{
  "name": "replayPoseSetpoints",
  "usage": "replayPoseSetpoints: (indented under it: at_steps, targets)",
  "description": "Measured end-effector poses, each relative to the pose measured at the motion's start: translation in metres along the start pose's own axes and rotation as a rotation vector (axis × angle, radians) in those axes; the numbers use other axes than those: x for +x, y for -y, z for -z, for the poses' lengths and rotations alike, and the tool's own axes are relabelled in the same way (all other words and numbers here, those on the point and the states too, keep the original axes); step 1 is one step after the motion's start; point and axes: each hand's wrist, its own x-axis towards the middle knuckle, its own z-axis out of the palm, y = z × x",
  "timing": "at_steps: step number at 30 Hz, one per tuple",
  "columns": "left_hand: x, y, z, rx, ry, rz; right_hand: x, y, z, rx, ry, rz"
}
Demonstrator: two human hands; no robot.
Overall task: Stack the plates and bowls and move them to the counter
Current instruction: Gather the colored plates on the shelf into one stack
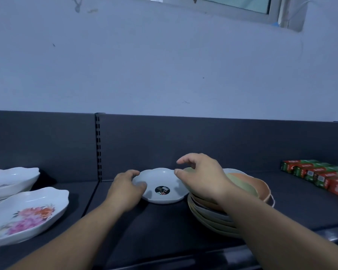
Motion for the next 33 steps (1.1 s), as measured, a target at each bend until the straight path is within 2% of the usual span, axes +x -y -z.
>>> replayPoseSetpoints:
  at_steps: [6,13,18,25,33]
  targets:
    - [0.022,0.018,-0.006,0.084,0.168,0.107,0.010,0.006,-0.016,-0.032,0.016,-0.004]
    - [0.033,0.021,-0.014,0.147,0.206,0.155,0.016,0.007,-0.021,-0.074,0.027,-0.015]
    - [0.036,0.021,-0.012,0.085,0.204,0.195,0.019,0.008,-0.020,-0.081,0.020,-0.018]
    - [0.033,0.022,-0.003,-0.025,0.156,0.250,0.019,0.010,-0.017,-0.068,0.030,0.013]
    - [0.013,-0.001,0.039,-0.030,-0.104,0.185,0.022,0.016,-0.008,0.035,0.023,0.038]
